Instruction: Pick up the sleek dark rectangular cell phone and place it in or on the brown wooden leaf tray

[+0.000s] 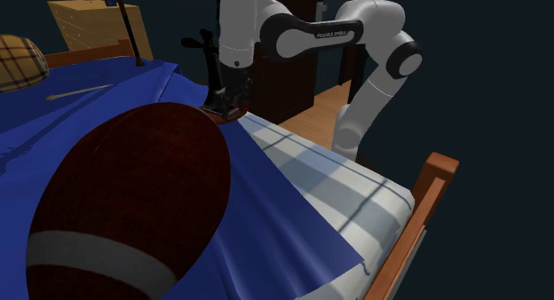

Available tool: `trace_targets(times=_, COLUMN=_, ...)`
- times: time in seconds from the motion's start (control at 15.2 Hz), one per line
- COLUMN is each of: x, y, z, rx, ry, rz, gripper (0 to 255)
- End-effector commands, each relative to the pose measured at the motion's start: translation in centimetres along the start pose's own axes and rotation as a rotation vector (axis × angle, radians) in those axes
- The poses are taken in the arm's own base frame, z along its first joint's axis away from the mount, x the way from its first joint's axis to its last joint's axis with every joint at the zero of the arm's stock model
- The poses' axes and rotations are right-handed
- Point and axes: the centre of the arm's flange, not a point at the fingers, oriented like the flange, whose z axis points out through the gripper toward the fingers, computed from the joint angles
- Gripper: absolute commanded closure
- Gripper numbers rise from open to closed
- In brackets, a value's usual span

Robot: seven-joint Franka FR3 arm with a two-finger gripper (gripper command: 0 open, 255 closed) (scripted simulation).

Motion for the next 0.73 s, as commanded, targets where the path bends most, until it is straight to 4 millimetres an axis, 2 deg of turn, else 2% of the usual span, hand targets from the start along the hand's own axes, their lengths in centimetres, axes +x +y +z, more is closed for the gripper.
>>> trace_targets(times=0.0, x=2.6, y=1.3, z=0.4, rx=0.0, ry=0.0, rz=-0.002, gripper=255)
trace_targets(times=0.66, x=13.7, y=8.1, z=2.8, rx=0.0, ry=0.0, rz=-0.002, gripper=255)
